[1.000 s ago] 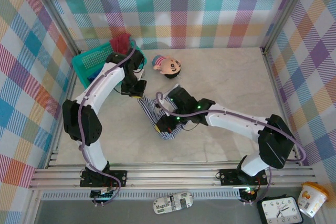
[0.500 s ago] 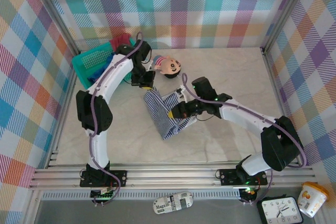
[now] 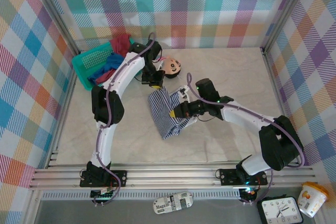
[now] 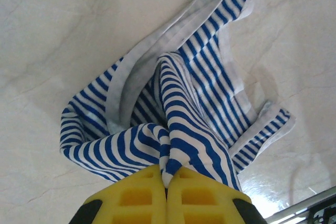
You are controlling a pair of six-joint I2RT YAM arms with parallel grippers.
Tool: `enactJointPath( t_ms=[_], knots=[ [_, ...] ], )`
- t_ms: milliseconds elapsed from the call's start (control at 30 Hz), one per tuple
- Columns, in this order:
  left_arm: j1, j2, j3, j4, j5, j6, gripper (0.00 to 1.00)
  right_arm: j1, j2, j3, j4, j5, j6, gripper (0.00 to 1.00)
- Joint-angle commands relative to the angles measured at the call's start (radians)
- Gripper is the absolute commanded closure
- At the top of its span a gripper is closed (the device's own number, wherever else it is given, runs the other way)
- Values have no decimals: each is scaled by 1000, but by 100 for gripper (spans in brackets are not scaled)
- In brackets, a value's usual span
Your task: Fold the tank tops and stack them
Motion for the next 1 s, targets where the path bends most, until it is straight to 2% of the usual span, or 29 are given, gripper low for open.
enactJointPath(
  t_ms=[0, 100, 267, 400, 733, 967],
  knots=[
    [39, -119, -91, -44, -80, 22, 98, 56, 35, 28, 70, -27, 40, 100],
    [69, -193, -173, -28, -98, 17, 98, 117, 72, 54, 102, -22, 60, 100],
    [73, -197, -190, 9, -23, -3, 99, 130, 96, 80, 120, -14, 58, 100],
    [50, -117, -129, 27, 30, -18, 99, 63, 77, 8, 161, -11, 73, 100],
    [-34, 177, 270, -29, 128, -62, 99, -115, 30, -178, 256, 14, 96, 100],
    [-57, 215, 294, 79, 173, -82, 99, -178, -10, -249, 242, 69, 72, 100]
  ],
)
